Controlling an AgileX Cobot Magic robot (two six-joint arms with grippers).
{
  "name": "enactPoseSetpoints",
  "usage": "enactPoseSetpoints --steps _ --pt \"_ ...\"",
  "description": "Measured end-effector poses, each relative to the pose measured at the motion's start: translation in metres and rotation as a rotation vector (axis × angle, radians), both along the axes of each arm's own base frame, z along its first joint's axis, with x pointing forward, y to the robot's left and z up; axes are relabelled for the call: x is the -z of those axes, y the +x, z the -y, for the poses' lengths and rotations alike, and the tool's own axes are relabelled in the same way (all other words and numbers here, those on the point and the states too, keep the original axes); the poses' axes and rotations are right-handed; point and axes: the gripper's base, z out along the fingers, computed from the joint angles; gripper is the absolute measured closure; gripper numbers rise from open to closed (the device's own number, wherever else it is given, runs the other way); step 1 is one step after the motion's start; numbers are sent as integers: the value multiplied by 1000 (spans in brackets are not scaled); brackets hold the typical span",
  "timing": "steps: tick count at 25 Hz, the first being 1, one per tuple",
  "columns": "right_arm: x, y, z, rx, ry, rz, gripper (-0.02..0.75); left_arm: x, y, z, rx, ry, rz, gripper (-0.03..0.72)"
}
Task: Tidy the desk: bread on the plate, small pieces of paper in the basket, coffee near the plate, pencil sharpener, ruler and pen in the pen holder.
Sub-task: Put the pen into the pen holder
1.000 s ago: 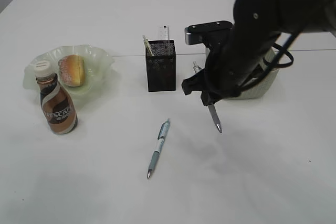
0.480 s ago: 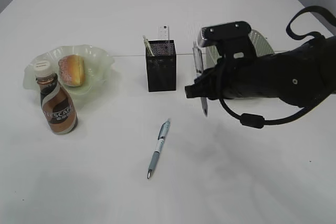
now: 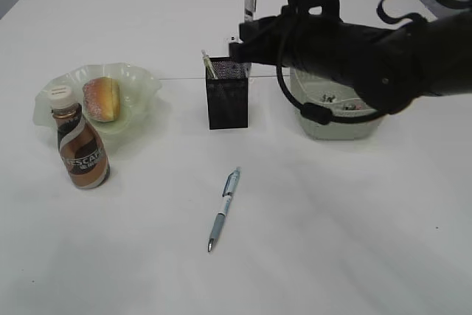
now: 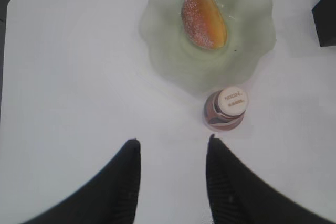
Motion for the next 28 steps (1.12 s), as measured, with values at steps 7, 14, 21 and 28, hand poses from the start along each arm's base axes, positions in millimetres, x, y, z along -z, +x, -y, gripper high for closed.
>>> enactPoseSetpoints --steps 7,14,21,28 --pt "3 55 -25 5 51 52 669 8 8 2 0 7 -22 381" --pt "31 89 -39 14 32 17 669 16 16 2 -3 33 -42 381" --pt "42 98 -37 18 -39 -14 669 17 17 0 -7 55 -41 381" --pt "47 97 -35 13 -104 -45 669 17 17 0 -7 55 -41 381"
